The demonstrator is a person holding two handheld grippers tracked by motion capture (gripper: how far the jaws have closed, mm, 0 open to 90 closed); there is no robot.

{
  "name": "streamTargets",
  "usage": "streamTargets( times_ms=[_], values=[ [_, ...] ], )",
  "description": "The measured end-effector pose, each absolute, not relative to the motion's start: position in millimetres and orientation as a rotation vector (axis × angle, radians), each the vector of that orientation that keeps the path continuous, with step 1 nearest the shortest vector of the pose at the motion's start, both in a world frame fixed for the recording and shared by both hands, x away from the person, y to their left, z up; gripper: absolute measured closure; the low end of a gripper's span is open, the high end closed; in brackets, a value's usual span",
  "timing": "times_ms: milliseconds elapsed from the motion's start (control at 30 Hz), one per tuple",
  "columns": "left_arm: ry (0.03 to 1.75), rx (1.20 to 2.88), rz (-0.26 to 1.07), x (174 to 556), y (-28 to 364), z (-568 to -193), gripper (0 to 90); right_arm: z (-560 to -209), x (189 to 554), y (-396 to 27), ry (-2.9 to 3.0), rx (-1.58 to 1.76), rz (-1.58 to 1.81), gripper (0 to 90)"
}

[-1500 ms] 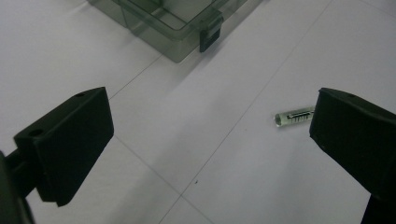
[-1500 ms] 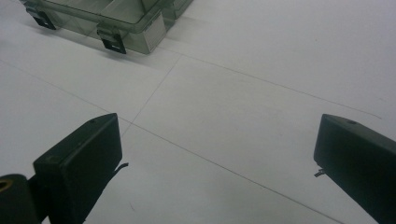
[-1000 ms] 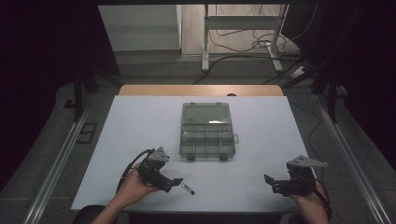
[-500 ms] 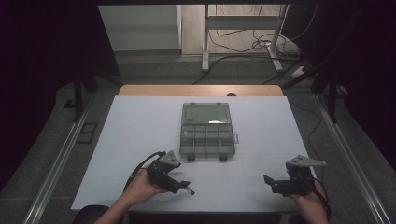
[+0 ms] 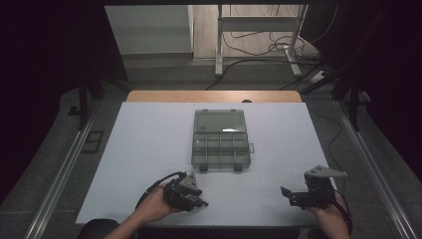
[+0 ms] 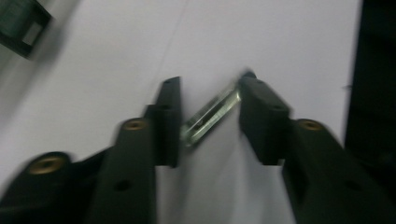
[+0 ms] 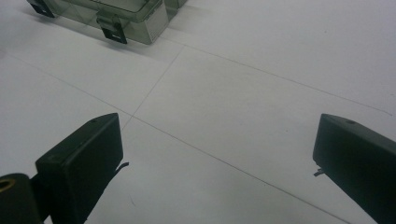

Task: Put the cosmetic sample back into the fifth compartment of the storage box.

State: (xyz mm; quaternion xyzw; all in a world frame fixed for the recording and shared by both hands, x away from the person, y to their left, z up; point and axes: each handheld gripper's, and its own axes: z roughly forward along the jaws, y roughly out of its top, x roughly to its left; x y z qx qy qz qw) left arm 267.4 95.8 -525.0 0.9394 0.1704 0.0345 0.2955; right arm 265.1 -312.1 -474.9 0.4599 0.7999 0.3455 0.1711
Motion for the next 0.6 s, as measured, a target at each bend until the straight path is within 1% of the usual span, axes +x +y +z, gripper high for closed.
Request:
streamTargets(
  times_ms=[33, 67, 333, 600],
  values=[
    [0.449, 2.504, 0.076, 268.7, 96.0, -524.0, 73.9, -475.0, 265.3, -312.1, 2.272, 1.307, 0.98, 2.2],
    [0.465, 2.494, 0.064, 268.9, 95.8, -524.7, 80.2, -475.0, 265.4, -312.1, 2.273, 1.307, 0.978, 2.2],
    [0.489, 2.494, 0.055, 269.2, 94.9, -522.9, 81.1, -475.2, 265.6, -311.9, 2.276, 1.307, 0.973, 2.5],
    [0.523, 2.448, 0.052, 271.8, 100.4, -517.2, 81.1, -475.1, 265.5, -311.9, 2.278, 1.305, 0.975, 2.5]
  ],
)
